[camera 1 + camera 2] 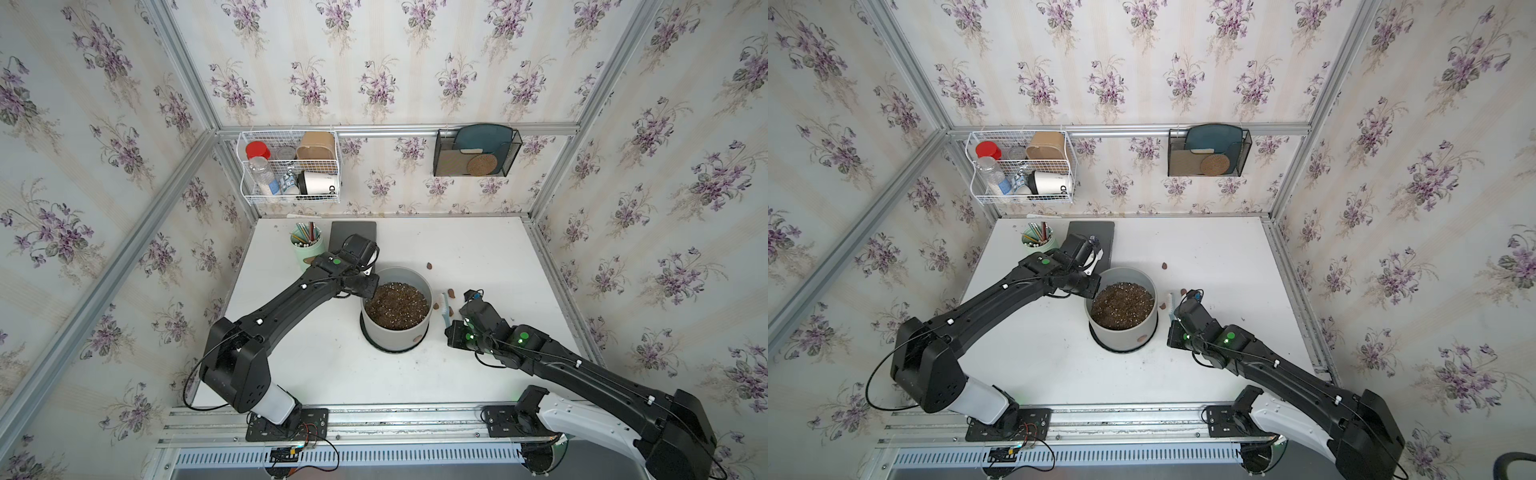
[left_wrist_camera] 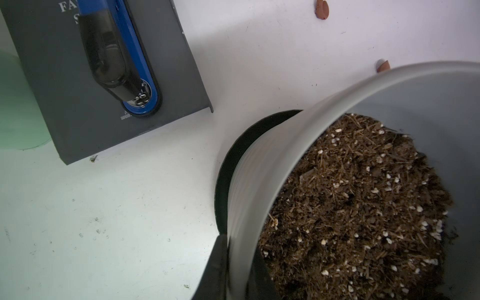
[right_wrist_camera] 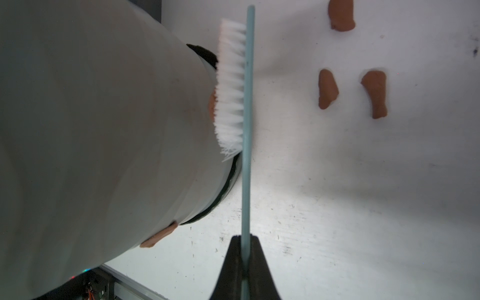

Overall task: Scrub the dried mud off the ceramic pot
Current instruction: Brush off the soil from the pot, then rotate the pot on the tray.

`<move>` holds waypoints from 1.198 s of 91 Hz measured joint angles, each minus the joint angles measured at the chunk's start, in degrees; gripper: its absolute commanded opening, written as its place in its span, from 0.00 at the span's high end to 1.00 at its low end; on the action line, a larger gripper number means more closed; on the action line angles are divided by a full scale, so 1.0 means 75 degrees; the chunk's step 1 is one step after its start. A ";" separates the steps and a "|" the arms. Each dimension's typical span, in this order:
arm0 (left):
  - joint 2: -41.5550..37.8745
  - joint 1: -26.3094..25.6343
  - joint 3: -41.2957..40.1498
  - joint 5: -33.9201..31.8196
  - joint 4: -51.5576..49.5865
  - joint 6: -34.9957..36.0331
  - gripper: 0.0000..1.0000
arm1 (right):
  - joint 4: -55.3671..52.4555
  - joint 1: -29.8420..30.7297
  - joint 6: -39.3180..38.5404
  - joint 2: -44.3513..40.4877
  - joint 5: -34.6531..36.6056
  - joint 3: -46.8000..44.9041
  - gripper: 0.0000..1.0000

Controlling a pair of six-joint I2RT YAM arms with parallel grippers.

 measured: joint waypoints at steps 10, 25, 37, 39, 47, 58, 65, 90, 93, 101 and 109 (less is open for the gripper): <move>-0.0009 0.0000 -0.0015 -0.0003 0.0012 -0.0003 1.00 | -0.0224 -0.0044 -0.0023 0.0009 0.0259 0.0102 1.00; -0.0029 -0.0003 -0.0035 -0.0006 0.0029 -0.0006 1.00 | -0.0300 -0.0128 -0.0082 0.0204 0.0210 0.0093 1.00; -0.0035 -0.0003 -0.0038 -0.0006 0.0035 -0.0009 1.00 | -0.0758 -0.0125 -0.0076 0.0953 0.0597 0.0423 1.00; -0.0035 -0.0003 -0.0038 -0.0006 0.0035 -0.0009 1.00 | -0.0787 -0.0125 -0.0079 0.0921 0.0638 0.0425 1.00; -0.0044 0.0000 -0.0038 -0.0006 0.0032 -0.0009 0.99 | -0.0743 -0.0125 -0.0172 0.0586 0.0635 0.0423 1.00; -0.0058 0.0000 -0.0038 -0.0026 0.0015 -0.0035 0.81 | -0.0662 -0.0125 -0.0321 0.0303 0.0536 0.0504 1.00; -0.0058 0.0006 -0.0003 0.0073 0.0000 -0.0157 0.76 | -0.0656 -0.0125 -0.0425 0.0251 0.0487 0.0554 1.00; 0.0268 0.0003 0.0408 0.0157 0.0006 -0.0157 0.70 | -0.0688 -0.0125 -0.0428 -0.0160 0.0481 0.0458 1.00; 0.0332 0.0003 0.0469 0.0166 0.0006 -0.0163 0.68 | -0.0682 -0.0125 -0.0425 -0.0163 0.0469 0.0434 1.00; 0.0504 0.0003 0.0676 0.0221 0.0026 -0.0178 0.67 | -0.0667 -0.0125 -0.0423 -0.0152 0.0428 0.0335 1.00; 0.0752 0.0003 0.0906 0.0230 0.0067 -0.0175 0.67 | -0.0627 -0.0122 -0.0417 -0.0157 0.0364 0.0204 1.00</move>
